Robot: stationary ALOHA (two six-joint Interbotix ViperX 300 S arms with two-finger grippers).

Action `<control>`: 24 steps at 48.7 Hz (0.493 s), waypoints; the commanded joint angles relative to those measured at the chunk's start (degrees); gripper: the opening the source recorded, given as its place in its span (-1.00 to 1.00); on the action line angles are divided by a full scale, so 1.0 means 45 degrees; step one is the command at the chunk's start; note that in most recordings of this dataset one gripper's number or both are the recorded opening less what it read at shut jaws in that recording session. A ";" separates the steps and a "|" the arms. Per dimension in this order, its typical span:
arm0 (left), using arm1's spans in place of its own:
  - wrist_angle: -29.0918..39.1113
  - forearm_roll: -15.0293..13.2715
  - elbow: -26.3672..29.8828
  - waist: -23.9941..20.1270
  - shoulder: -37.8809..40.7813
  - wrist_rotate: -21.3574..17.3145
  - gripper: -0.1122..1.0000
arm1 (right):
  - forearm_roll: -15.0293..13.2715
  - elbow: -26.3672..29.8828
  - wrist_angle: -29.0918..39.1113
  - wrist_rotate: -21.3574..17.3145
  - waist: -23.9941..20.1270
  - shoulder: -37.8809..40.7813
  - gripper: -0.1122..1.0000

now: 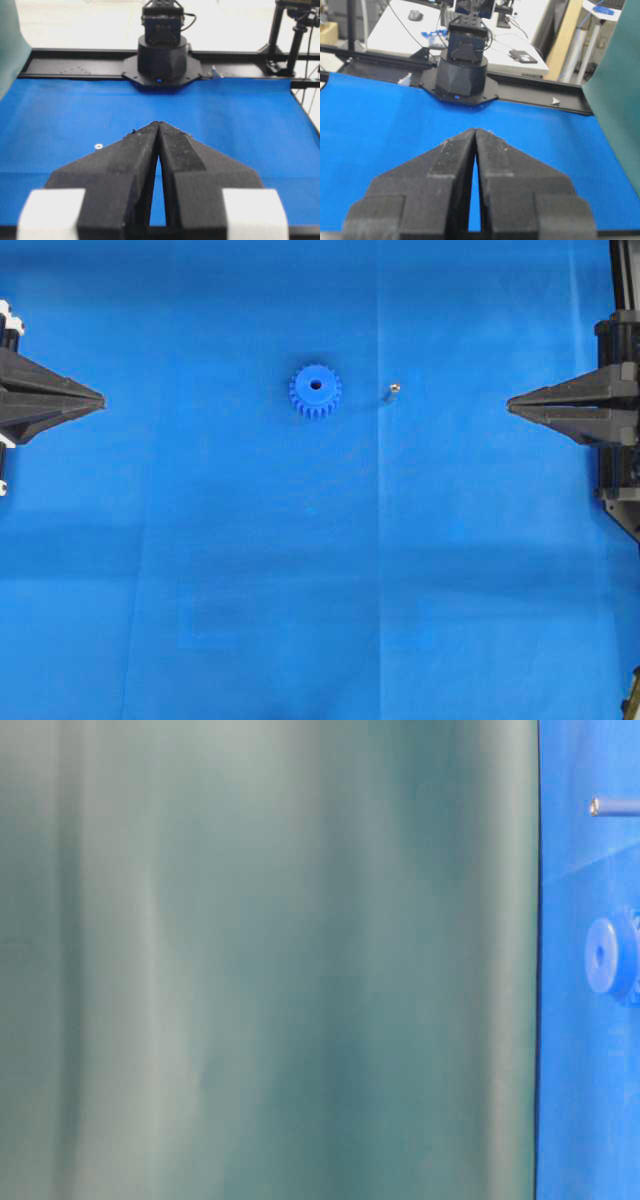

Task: Insert the shaft placed at a random location into the center hole of the small gear at another random location.

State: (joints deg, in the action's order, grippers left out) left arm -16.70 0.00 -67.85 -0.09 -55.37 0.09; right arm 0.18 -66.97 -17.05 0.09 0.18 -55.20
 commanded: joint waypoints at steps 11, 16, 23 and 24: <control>0.0254 0.0039 0.0215 0.0078 -0.0195 0.0078 -0.80 | -0.0020 0.0195 0.0566 0.0059 0.0195 0.0176 -0.90; 0.0273 0.0039 0.0195 0.0078 -0.0254 0.0078 -0.80 | 0.0000 0.0176 0.0586 0.0059 0.0449 0.0215 -0.90; 0.0273 0.0039 0.0195 0.0078 -0.0273 0.0078 -0.80 | -0.0020 0.0098 0.0625 0.0059 0.1055 0.0625 -0.87; 0.0273 0.0039 0.0195 0.0078 -0.0273 0.0078 -0.80 | -0.0020 0.0059 0.0605 0.0059 0.1152 0.0723 -0.85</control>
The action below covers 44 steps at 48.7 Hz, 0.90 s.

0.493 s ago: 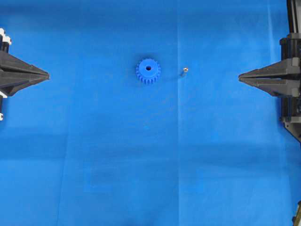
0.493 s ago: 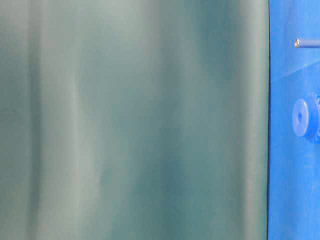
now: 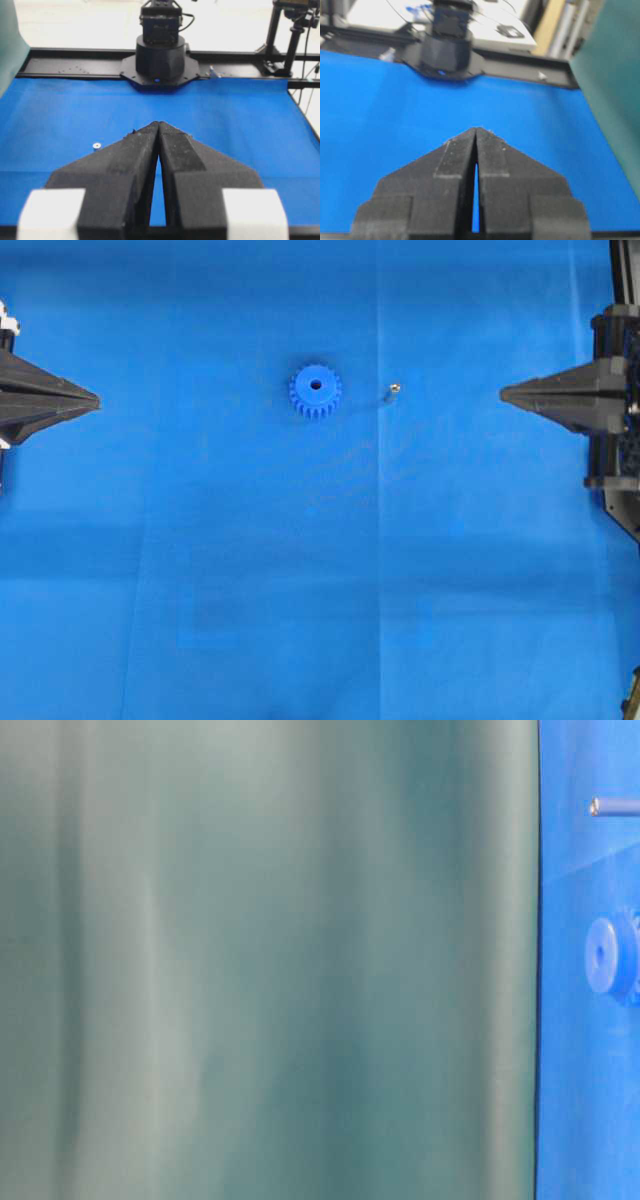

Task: Insert the shaft placed at a random location into the center hole of the small gear at another random location.

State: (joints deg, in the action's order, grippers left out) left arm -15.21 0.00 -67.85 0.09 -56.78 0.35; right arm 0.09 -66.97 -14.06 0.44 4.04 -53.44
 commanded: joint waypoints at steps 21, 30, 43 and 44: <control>-0.0059 0.0020 0.0195 0.0039 0.0039 0.0020 -0.80 | 0.0684 -0.0215 -0.2617 -0.0059 0.1523 0.5332 0.75; -0.0059 0.0039 0.0176 0.0000 0.0039 0.0020 -0.80 | 0.1367 -0.0059 -0.4746 -0.0059 0.1895 0.8418 0.61; -0.0059 0.0020 0.0137 -0.0078 0.0039 0.0020 -0.80 | 0.2285 0.0430 -0.6426 -0.0078 0.1895 1.1367 0.61; -0.0059 0.0039 0.0137 -0.0098 0.0039 0.0020 -0.80 | 0.2305 0.0488 -0.6484 -0.0078 0.1895 1.1504 0.61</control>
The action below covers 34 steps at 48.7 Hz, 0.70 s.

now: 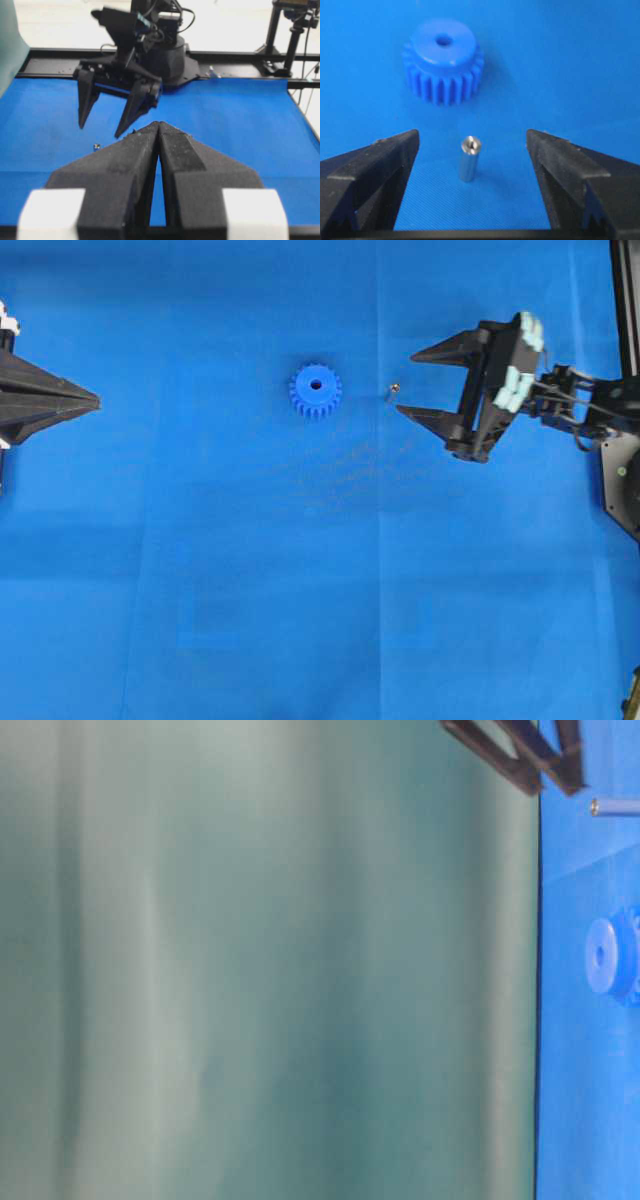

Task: Insert the shaft placed at a random location into the center hole of the small gear at another random location.
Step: 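Move the open right gripper left over the silver shaft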

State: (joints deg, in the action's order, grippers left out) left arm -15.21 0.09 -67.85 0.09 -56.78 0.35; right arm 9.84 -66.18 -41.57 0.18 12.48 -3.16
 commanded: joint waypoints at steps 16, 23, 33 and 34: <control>-0.0020 0.0000 0.0059 -0.0176 0.0039 0.0020 -0.80 | 0.0254 0.0937 -0.0488 -0.0020 0.0020 0.1602 0.59; 0.0078 0.0020 0.0039 -0.0176 0.0039 0.0020 -0.80 | 0.0273 0.0957 -0.0508 -0.0020 0.0020 0.1680 0.50; 0.0098 0.0020 0.0039 -0.0176 0.0039 0.0020 -0.80 | 0.0234 0.0859 -0.0508 -0.0020 -0.0020 0.1680 -0.19; 0.0098 0.0020 0.0039 -0.0176 0.0039 0.0020 -0.80 | 0.0234 0.0859 -0.0508 -0.0020 -0.0020 0.1680 -0.28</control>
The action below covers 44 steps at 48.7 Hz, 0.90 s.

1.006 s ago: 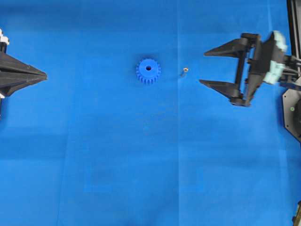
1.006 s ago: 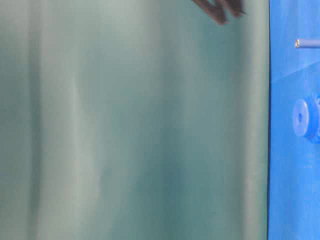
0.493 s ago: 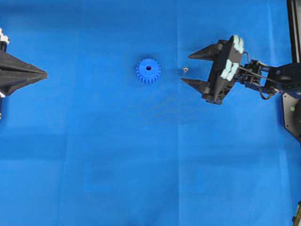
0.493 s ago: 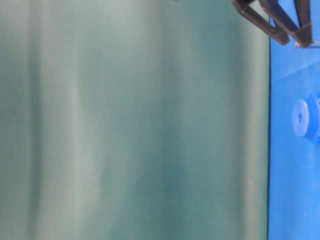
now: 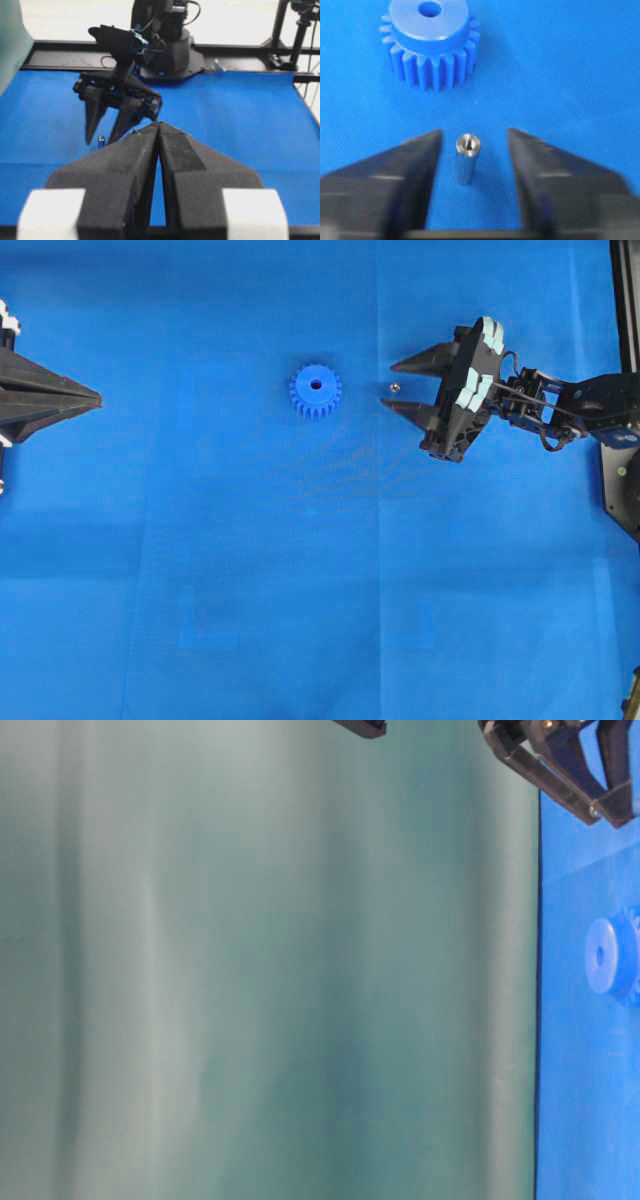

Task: Insert the shaft placed at a random location into the center hole of the small gear at another random location.
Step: 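Move the open right gripper left over the silver shaft, then close the right gripper on the silver shaft and lift it, then carry the shaft left and position it above the gear's center hole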

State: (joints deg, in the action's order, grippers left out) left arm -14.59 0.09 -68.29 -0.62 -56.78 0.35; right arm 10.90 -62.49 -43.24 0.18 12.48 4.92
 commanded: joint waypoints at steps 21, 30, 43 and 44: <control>-0.0039 0.0020 0.0137 -0.0039 0.0039 0.0020 -0.80 | -0.0020 0.0117 -0.0020 -0.0059 -0.0020 -0.0215 -0.75; -0.0039 0.0020 0.0137 -0.0039 0.0020 0.0020 -0.80 | -0.0020 0.0137 0.0918 -0.0078 -0.0039 -0.1465 -0.75; -0.0039 0.0020 0.0137 -0.0039 0.0020 0.0020 -0.80 | -0.0020 0.0195 0.2598 0.0000 -0.0039 -0.3477 -0.75; -0.0059 0.0020 0.0137 -0.0039 0.0039 0.0020 -0.80 | -0.0020 0.0195 0.2637 -0.0020 -0.0039 -0.3535 -0.75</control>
State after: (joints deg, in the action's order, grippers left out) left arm -14.50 0.09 -68.20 -0.62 -56.87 0.35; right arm 10.90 -62.58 -32.08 0.09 12.39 -8.44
